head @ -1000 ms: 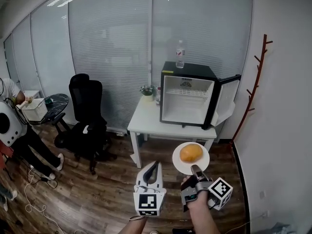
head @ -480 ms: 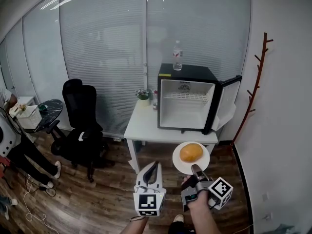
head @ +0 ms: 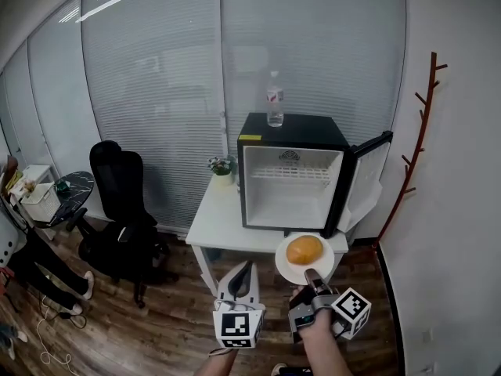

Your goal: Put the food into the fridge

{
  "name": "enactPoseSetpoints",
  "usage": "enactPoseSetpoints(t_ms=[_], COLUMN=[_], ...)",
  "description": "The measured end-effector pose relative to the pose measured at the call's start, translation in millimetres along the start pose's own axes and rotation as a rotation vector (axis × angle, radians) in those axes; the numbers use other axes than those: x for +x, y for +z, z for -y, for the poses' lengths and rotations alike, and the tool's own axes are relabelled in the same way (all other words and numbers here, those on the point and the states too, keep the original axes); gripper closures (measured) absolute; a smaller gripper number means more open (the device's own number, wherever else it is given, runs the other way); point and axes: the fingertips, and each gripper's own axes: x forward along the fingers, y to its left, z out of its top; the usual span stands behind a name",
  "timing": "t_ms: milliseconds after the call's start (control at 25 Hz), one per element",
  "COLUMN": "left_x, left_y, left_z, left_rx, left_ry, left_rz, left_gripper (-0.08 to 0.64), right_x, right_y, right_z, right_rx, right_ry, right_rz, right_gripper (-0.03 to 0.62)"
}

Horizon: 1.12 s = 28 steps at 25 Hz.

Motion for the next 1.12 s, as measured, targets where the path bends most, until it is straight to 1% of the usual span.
enactPoseSetpoints(t_ms=[400, 640, 840, 1120], left_x=[112.1, 154.5, 175.7, 201.4], left_y=[-14.2, -24.0, -29.4, -43.7], left_z=[21.2, 33.0, 30.1, 12.0], left_rx=[0.017, 0.039, 0.06, 0.045], left_ry=[0.027, 0.049, 0.069, 0.088], left_rz=[-0.011, -0.028, -0.036, -0.04], left_gripper=[0.534, 0.534, 0.534, 0.534], right_x=[84.3, 117.4, 142.9, 177.9], right_y=[77.1, 113.5, 119.8, 121.4], right_z=[3.9, 14.0, 16.0, 21.1], right_rx=[0.011, 0.015, 0.05, 0.03], right_ry=[-0.003, -0.007, 0.006, -0.006], right_rz=[-0.039, -0.05, -0.077, -0.099], right_gripper=[0.551, 0.551, 0.551, 0.55])
